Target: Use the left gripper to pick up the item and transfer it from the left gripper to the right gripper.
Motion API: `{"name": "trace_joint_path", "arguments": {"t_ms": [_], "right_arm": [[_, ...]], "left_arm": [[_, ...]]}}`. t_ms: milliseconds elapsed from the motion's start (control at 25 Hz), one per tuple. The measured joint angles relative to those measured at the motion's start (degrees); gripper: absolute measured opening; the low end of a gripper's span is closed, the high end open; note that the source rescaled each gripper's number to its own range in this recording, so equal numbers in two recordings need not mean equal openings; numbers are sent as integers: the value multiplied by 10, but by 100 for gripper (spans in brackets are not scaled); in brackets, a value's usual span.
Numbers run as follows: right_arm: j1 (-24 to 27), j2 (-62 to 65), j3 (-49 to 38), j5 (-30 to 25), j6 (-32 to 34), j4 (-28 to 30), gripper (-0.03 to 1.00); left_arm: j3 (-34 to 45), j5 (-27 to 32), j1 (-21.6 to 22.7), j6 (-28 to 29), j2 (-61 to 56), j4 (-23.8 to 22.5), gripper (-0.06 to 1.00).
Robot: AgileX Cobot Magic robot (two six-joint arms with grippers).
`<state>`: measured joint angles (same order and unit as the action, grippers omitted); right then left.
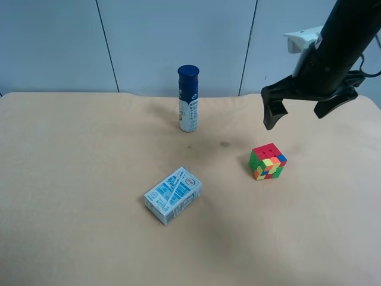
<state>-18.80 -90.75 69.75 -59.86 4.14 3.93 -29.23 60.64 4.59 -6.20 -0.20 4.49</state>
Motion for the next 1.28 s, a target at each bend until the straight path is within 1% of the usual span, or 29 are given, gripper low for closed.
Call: {"name": "trace_joint_path", "arguments": {"t_ms": [240, 320, 440, 560, 960, 1080, 1280], "right_arm": [[0, 112, 0, -83, -10, -5, 100], [0, 152, 0, -92, -10, -6, 100], [0, 217, -8, -92, -10, -6, 100], [0, 290, -43, -92, -10, -7, 100], [0, 554, -225, -97, -10, -7, 100], [0, 625, -277, -78, -10, -7, 100], [0, 746, -351, -24, -17, -7, 100]], "left_arm": [[0, 0, 0, 0, 0, 0, 100], [0, 0, 0, 0, 0, 0, 100], [0, 0, 0, 1, 0, 0, 100], [0, 0, 0, 1, 0, 0, 100], [0, 0, 0, 0, 0, 0, 100], [0, 0, 0, 0, 0, 0, 100], [0, 0, 0, 0, 0, 0, 100]]}}
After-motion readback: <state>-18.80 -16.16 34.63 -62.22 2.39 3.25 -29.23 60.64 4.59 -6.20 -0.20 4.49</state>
